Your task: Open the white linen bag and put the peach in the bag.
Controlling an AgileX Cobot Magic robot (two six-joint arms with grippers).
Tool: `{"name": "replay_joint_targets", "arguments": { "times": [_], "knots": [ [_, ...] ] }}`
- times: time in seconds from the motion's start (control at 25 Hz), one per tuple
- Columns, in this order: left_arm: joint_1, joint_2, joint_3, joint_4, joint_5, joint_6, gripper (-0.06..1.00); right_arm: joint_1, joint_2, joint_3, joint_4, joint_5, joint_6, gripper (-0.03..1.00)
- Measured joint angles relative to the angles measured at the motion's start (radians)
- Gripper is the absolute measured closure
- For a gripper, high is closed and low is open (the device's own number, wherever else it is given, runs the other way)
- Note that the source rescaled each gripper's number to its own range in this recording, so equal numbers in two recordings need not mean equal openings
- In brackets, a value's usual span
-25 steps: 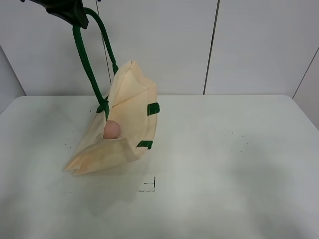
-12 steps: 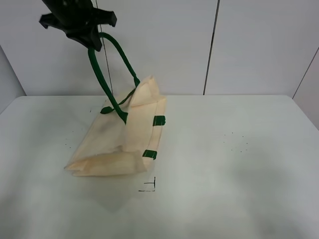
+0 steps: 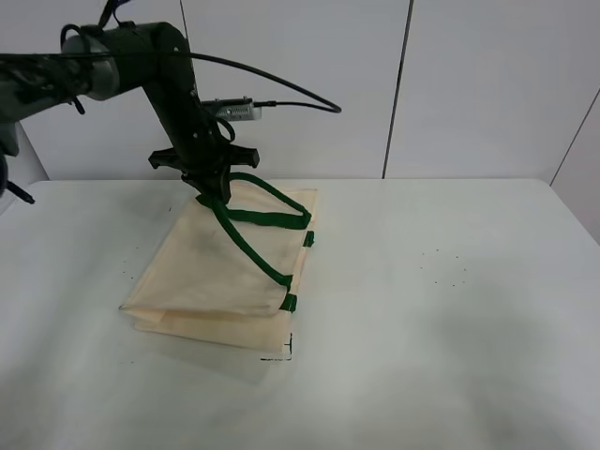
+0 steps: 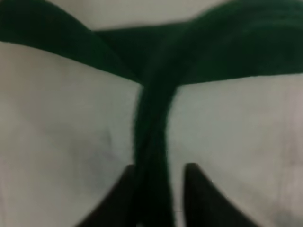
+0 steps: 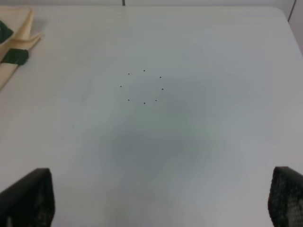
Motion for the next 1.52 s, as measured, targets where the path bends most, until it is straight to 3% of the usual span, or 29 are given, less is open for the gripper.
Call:
{"name": "replay_joint_targets", "arguments": {
  "times": [0.16, 0.28, 0.52, 0.68, 1.12, 1.36, 1.52],
  "knots": [
    [0.0, 0.01, 0.0, 0.0, -0.004, 0.001, 0.11, 0.0, 0.0, 0.0, 0.0, 0.0, 0.0, -0.03],
    [0.0, 0.01, 0.0, 0.032, -0.003, 0.001, -0.01, 0.0, 0.0, 0.0, 0.0, 0.0, 0.0, -0.03],
    [0.003, 0.01, 0.0, 0.157, 0.014, -0.006, -0.05, 0.0, 0.0, 0.0, 0.0, 0.0, 0.0, -0.03],
    [0.032, 0.01, 0.0, 0.16, 0.012, -0.005, -0.05, 0.0, 0.0, 0.0, -0.001, 0.0, 0.0, -0.03],
    [0.272, 0.01, 0.0, 0.148, 0.019, 0.028, -0.05, 0.0, 0.0, 0.0, -0.001, 0.0, 0.0, -0.03],
    [0.296, -0.035, 0.033, 0.142, 0.02, 0.03, -0.05, 0.0, 0.0, 0.0, -0.001, 0.0, 0.0, -0.03],
    [0.296, -0.156, 0.151, 0.136, 0.02, 0.034, -0.05, 0.0, 0.0, 0.0, -0.001, 0.0, 0.0, -0.03]
  ]
}}
